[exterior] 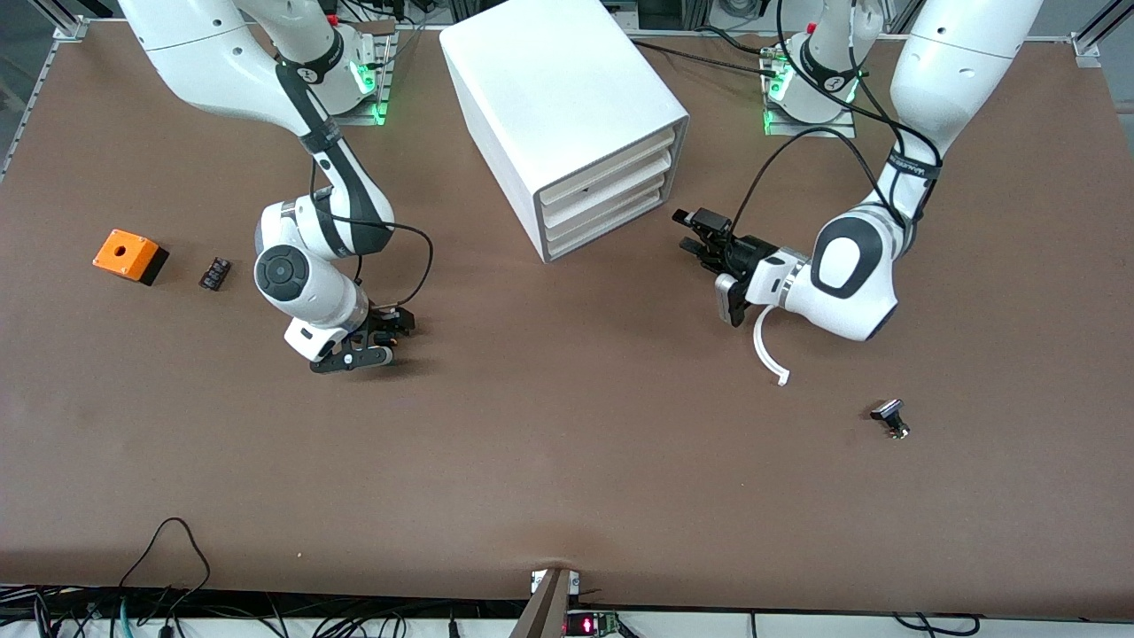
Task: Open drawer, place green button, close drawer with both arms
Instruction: 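Grasp the green button with the right gripper while the left gripper reaches the drawer, then pull the white cabinet drawer open with the left gripper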
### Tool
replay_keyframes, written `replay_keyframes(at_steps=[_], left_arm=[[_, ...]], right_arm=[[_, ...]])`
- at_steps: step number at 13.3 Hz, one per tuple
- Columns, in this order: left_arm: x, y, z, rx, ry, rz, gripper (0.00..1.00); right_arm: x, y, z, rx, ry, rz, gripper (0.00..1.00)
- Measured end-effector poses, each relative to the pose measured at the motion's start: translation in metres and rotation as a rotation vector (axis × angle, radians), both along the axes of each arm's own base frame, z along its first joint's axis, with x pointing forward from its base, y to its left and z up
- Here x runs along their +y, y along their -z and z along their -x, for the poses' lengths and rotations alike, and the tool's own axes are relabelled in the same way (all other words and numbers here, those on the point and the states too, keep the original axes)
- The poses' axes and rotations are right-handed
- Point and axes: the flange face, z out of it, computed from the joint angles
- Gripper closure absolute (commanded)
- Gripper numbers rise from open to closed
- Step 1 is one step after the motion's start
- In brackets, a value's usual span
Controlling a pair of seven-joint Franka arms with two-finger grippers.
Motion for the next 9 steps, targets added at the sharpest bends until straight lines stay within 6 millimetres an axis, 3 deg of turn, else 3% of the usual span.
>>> replay_keyframes(at_steps=[3,9], left_arm=[[-0.015,0.026,0.026,-0.041,-0.037,0.039,0.28],[-0.042,0.044,0.059,-0.06,-0.032,0.019,0.34]], right_arm=[[0.0,0.005,0.001,0.002,0.001,0.0,0.19],[0.0,0.013,0.001,0.003,0.002,0.001,0.68]])
